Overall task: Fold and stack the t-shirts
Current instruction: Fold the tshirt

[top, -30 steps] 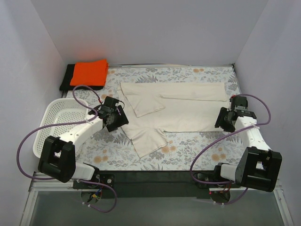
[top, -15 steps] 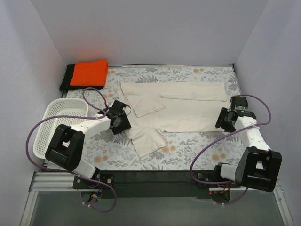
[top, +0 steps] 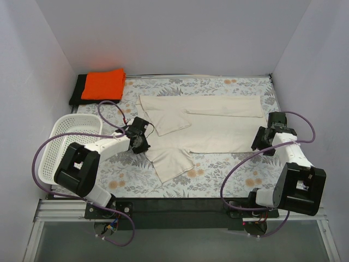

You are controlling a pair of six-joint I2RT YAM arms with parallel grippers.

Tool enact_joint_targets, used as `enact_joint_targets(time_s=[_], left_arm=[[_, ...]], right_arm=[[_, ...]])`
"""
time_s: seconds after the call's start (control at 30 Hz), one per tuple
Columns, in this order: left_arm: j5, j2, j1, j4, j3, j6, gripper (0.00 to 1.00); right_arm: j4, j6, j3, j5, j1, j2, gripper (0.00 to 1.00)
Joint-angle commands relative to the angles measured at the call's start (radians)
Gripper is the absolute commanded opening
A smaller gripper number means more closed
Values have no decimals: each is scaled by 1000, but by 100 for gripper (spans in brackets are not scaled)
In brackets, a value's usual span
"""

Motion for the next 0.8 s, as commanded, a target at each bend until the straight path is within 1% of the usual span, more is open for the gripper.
enact_joint_targets(time_s=[0.0, 0.17, 0.37, 0.57, 0.77], left_arm=[[-38, 7, -7, -20, -6, 28, 0], [-41, 7, -5, -43, 23, 50, 0], [-18, 1, -7, -54, 21, 50, 0], [-29, -7, -5, -75, 17, 48, 0], [-35, -2, -5, -81, 24, 47, 0]], right_arm=[[11, 28, 44, 11, -23, 33, 47], [29, 34, 59, 35, -55, 81, 45], [52, 14, 90, 43, -109, 141, 44], [78, -7, 110, 14, -164, 211, 45], [127, -17, 96, -15, -187, 248, 44]])
